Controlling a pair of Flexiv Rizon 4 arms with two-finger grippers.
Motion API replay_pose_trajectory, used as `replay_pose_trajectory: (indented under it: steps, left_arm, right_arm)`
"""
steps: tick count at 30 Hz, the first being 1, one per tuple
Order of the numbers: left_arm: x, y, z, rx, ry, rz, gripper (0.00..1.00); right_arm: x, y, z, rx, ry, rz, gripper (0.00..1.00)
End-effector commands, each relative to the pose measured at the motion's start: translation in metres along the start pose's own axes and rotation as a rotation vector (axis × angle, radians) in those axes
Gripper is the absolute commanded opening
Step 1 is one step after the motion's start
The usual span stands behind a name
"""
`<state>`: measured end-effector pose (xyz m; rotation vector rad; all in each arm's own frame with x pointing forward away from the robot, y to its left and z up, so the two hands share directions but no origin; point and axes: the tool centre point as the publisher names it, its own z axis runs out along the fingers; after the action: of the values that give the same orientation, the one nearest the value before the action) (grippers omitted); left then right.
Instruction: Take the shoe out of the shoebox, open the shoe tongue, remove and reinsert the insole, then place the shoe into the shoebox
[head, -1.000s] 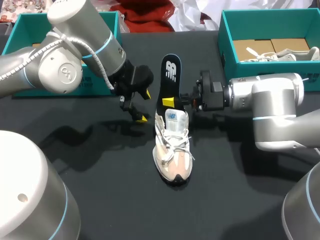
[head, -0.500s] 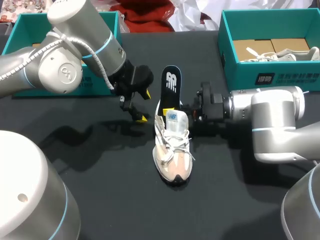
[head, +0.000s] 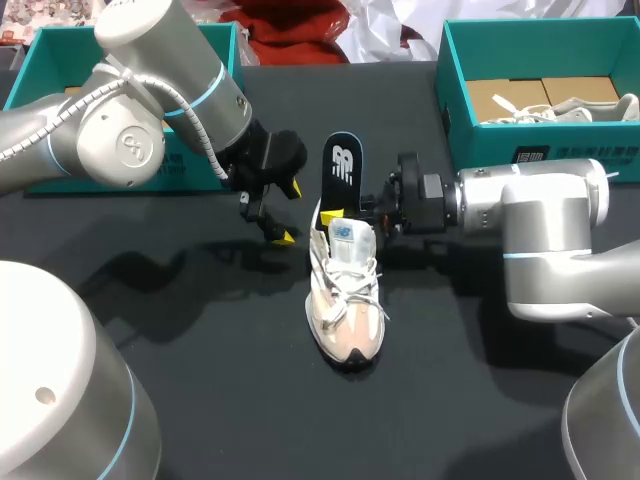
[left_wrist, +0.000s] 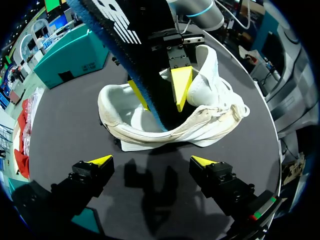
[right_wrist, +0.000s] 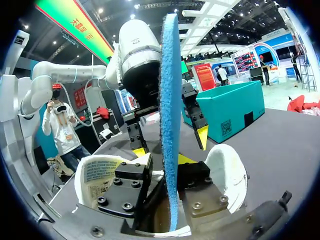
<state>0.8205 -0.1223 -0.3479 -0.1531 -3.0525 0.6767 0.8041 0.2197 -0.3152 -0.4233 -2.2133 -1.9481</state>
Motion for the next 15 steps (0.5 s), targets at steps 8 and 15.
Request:
replay_pose_trajectory:
  steps: [8, 15]
  left_arm:
    - [-0.001, 0.0, 0.001, -0.001, 0.001, 0.001, 1.0]
    - [-0.001, 0.0, 0.001, -0.001, 0.001, 0.001, 1.0]
  right_arm:
    - [-0.002, 0.019, -0.007, -0.015, 0.005, -0.03, 0.13]
    - [-0.017, 0.007, -0.003, 0.004, -0.024, 0.036, 0.0]
